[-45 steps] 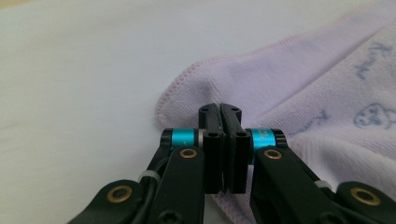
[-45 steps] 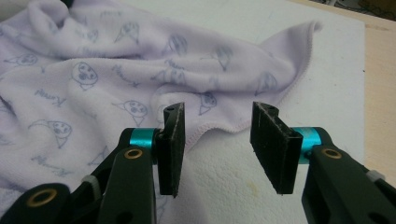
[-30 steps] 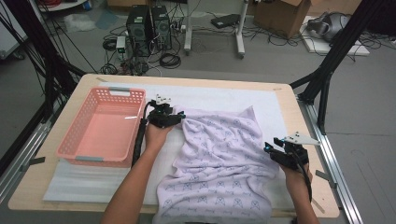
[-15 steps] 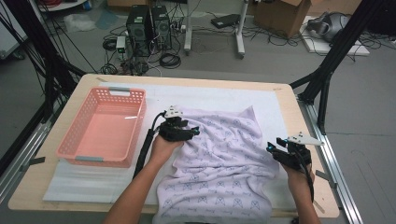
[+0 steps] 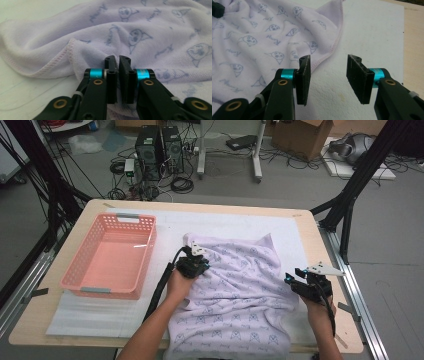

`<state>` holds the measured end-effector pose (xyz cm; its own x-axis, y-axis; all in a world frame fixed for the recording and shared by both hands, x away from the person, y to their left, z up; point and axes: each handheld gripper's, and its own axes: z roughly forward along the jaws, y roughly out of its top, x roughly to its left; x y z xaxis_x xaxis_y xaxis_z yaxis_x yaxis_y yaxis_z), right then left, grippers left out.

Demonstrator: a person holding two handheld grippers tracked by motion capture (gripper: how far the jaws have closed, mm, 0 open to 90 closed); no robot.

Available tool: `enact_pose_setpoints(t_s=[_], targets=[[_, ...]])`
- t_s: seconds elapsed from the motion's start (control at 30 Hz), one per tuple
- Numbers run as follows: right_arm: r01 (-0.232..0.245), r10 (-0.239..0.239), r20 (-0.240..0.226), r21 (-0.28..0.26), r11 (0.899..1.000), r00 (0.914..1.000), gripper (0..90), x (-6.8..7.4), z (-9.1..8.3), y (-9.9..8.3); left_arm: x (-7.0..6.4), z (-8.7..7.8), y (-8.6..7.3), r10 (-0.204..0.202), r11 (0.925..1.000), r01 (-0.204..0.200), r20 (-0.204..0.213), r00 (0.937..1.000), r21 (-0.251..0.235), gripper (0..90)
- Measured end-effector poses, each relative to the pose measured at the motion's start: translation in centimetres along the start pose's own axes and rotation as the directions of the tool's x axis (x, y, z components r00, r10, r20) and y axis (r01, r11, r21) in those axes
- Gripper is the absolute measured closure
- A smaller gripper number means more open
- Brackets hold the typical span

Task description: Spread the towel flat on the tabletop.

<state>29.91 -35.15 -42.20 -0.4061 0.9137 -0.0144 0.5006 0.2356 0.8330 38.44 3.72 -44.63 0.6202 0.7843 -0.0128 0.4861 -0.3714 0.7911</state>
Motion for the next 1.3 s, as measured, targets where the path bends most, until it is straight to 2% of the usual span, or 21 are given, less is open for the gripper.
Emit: enact_pose_setpoints(t_s=[0.07, 0.1, 0.17, 0.2, 0.33, 0.43, 0.6, 0.73, 0.77, 0.87, 0.9, 0.93, 0.97, 1.0, 1.03, 1.07, 1.1, 1.17, 1.2, 1.23, 1.3], targets=[[0.003, -0.003, 0.0, -0.001, 1.0, 1.0, 53.9, 0.0, 0.0, 0.0, 1.5, -0.5, 0.0, -0.028, 0.9994, 0.026, -0.097, 0.9949, -0.022, 87.7], [0.001, -0.001, 0.001, 0.001, 1.0, 1.0, 53.9, 0.0, -0.1, 0.0, 2.5, -0.7, 0.0, -0.081, 0.9962, 0.076, -0.126, 0.9887, -0.042, 87.8], [0.002, -0.002, 0.0, -0.001, 1.0, 1.0, 53.9, -0.1, -0.1, -0.1, 4.3, -1.5, -0.3, -0.156, 0.9867, 0.147, -0.155, 0.9754, -0.069, 87.2], [-0.001, 0.001, 0.0, -0.002, 1.0, 1.0, 53.9, -0.1, -0.1, -0.1, 4.6, -1.9, -0.4, -0.167, 0.9849, 0.156, -0.165, 0.9721, -0.073, 82.4], [-0.003, 0.003, -0.002, -0.002, 1.0, 1.0, 53.8, -0.2, 0.1, 0.0, 4.9, -3.1, -1.2, -0.202, 0.9732, 0.187, -0.108, 0.9735, -0.134, 55.1], [-0.01, 0.01, -0.01, 0.0, 1.0, 0.9999, 53.8, -0.1, 0.5, 0.1, 4.6, -3.7, -1.9, -0.204, 0.9687, 0.197, -0.032, 0.9784, -0.151, 50.1], [-0.014, 0.015, -0.056, 0.01, 1.0, 0.9983, 53.4, 0.6, 1.7, 0.7, 3.6, -4.5, -2.4, -0.197, 0.9658, 0.201, 0.041, 0.9795, -0.164, 46.8], [0.022, -0.01, -0.136, 0.087, 0.996, 0.9907, 52.3, 1.7, 4.2, 1.5, 2.8, -4.5, -2.7, -0.171, 0.9734, 0.181, 0.082, 0.9819, -0.14, 46.7], [0.011, 0.005, -0.142, 0.108, 0.994, 0.9898, 51.5, 1.8, 4.8, 1.6, 2.6, -4.2, -2.8, -0.165, 0.9771, 0.175, 0.09, 0.9822, -0.12, 46.7], [0.04, -0.018, -0.128, 0.176, 0.983, 0.9916, 54.0, 2.0, 6.7, 1.7, 2.2, -3.4, -3.0, -0.15, 0.9848, 0.156, 0.088, 0.9848, -0.076, 46.0], [0.048, -0.027, -0.122, 0.175, 0.983, 0.9921, 57.7, 2.1, 6.8, 1.7, 2.1, -3.1, -3.0, -0.143, 0.9874, 0.147, 0.078, 0.9867, -0.057, 45.6], [0.063, -0.04, -0.134, 0.168, 0.984, 0.9901, 65.5, 2.3, 6.9, 1.8, 2.0, -3.0, -3.0, -0.133, 0.989, 0.137, 0.066, 0.9889, -0.056, 46.0], [0.083, -0.059, -0.148, 0.165, 0.983, 0.9872, 81.0, 2.4, 6.9, 1.9, 1.9, -3.0, -2.9, -0.13, 0.9898, 0.133, 0.058, 0.9898, -0.051, 47.1], [0.105, -0.077, -0.168, 0.165, 0.981, 0.9827, 85.0, 2.6, 6.9, 1.9, 1.7, -3.0, -2.9, -0.123, 0.9911, 0.125, 0.043, 0.9915, -0.047, 49.4], [0.138, -0.112, -0.157, 0.165, 0.977, 0.9812, 86.0, 2.9, 6.9, 2.0, 1.5, -2.9, -2.8, -0.101, 0.9941, 0.101, 0.016, 0.9948, -0.039, 57.9], [0.146, -0.121, -0.149, 0.171, 0.974, 0.9814, 86.5, 3.0, 7.1, 2.2, 1.5, -2.9, -2.7, -0.072, 0.9969, 0.072, -0.01, 0.9974, -0.031, 70.0], [0.144, -0.121, -0.139, 0.173, 0.974, 0.983, 86.6, 2.9, 7.2, 2.4, 1.6, -2.9, -2.6, -0.07, 0.9973, 0.07, -0.01, 0.9975, -0.024, 79.0], [0.121, -0.106, -0.092, 0.168, 0.978, 0.9901, 86.8, 2.2, 7.9, 2.8, 2.2, -2.7, -2.0, -0.109, 0.994, 0.109, 0.002, 0.994, -0.002, 84.7], [0.12, -0.11, -0.072, 0.167, 0.979, 0.9914, 87.0, 1.9, 8.2, 3.1, 2.4, -2.6, -1.6, -0.117, 0.9931, 0.117, -0.015, 0.993, -0.006, 85.0], [0.12, -0.114, -0.046, 0.165, 0.979, 0.9924, 87.1, 1.4, 8.6, 3.4, 2.7, -2.5, -1.5, -0.13, 0.9909, 0.129, -0.037, 0.9908, -0.038, 85.0], [0.082, -0.084, 0.011, 0.149, 0.985, 0.9964, 87.1, 0.1, 9.3, 4.2, 3.7, -2.4, -1.6, -0.204, 0.9762, 0.198, -0.068, 0.9766, -0.089, 85.0]])
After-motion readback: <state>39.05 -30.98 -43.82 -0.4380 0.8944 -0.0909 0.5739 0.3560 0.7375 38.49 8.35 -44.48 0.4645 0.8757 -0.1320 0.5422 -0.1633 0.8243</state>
